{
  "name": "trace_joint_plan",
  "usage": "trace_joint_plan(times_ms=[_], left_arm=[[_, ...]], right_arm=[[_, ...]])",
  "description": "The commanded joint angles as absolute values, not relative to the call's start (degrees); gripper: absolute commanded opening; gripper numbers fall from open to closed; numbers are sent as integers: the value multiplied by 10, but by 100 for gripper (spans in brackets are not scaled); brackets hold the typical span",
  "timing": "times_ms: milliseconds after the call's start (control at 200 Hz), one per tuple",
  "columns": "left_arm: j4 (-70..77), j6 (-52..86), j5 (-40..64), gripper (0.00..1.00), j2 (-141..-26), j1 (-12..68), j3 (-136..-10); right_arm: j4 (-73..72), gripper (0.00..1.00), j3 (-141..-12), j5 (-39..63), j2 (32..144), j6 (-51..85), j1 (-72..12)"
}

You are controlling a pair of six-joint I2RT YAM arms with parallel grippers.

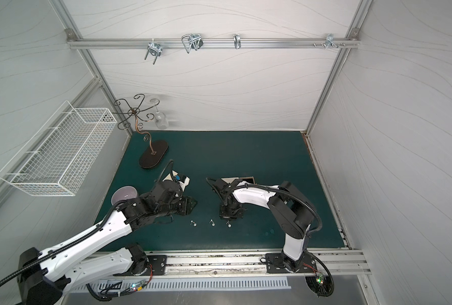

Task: Place the earrings into the drawer-style jewelry box
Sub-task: Pick up the earring from the center of the board.

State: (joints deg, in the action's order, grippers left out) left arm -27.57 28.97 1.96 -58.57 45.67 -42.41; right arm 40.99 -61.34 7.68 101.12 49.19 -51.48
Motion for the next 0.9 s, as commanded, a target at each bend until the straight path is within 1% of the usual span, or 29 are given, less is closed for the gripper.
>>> trace_joint_plan(times_ms=[0,200,395,645,890], left_arm=[[-173,288,63,51,-634,482,-424],[-83,274,114,51,-741,504,-428],[-28,262,145,47,-806,505,-428],[-5,253,148,39,-844,504,-433],[5,244,161,34,-850,500,-432]], right_arm=[[379,11,-607,116,976,484,-489],[364,11,-603,158,946,479,-457],[351,11,-598,189,928,479,-441],[343,11,-595,211,920,482,-437],[345,12,-595,214,911,482,-438]])
